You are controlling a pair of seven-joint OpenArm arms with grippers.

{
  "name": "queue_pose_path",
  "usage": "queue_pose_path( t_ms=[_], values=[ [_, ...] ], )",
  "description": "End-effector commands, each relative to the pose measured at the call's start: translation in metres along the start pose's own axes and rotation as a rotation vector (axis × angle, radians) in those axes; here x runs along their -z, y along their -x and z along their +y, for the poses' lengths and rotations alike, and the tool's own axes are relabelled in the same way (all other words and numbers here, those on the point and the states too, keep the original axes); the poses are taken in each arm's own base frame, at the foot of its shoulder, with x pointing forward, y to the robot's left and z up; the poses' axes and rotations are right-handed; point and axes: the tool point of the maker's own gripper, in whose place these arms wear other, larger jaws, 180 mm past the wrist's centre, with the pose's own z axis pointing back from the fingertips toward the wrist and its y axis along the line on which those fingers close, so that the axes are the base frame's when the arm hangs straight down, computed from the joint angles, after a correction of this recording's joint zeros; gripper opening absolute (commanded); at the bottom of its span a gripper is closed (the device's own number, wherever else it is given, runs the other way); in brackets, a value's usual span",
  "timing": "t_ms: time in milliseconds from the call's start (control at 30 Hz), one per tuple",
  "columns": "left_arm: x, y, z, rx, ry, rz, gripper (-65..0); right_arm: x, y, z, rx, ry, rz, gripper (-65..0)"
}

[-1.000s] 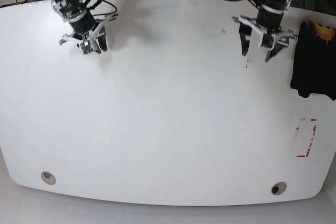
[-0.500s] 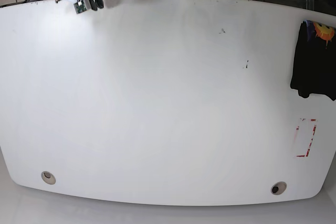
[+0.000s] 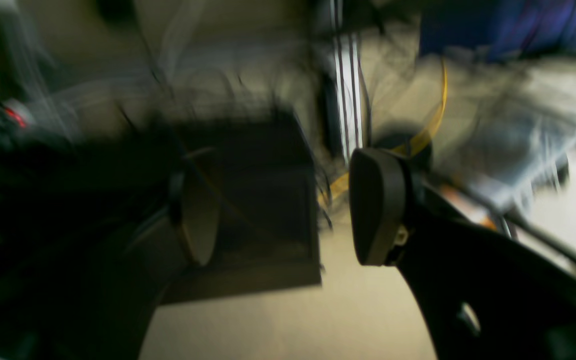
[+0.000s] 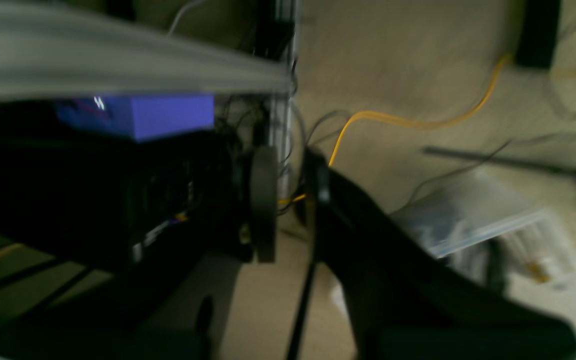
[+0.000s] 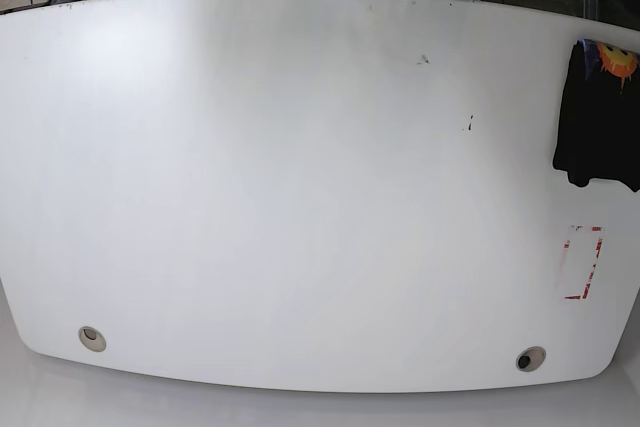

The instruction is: Layout the t-shirt on the table in an organized manner, then fold the t-shirt properly

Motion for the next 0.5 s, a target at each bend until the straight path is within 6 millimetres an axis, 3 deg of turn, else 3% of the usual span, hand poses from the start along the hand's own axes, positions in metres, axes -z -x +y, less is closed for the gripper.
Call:
queue_pose_path(
  t_ms=[0, 133, 300, 467],
  values=[
    [0.012, 0.01, 0.006, -0.022, 0.002, 0.005, -27.6, 0.009, 0.012, 0.002, 0.014, -0.024, 0.0, -55.6],
    [0.043, 0.016, 0.016, -0.057, -0.007, 0.036, -27.6, 0.031, 0.039, -0.001, 0.005, -0.029, 0.07, -55.6],
    [0.071, 0.019, 0.022, -0.089, -0.011, 0.072, -27.8, 0.056, 0.056, -0.007, 0.007, -0.03, 0.125, -55.6],
    [0.1, 0.02, 0.017, -0.103, 0.016, 0.113, -27.8, 0.084, 0.067, -0.012, 0.029, -0.044, 0.185, -55.6]
  ],
)
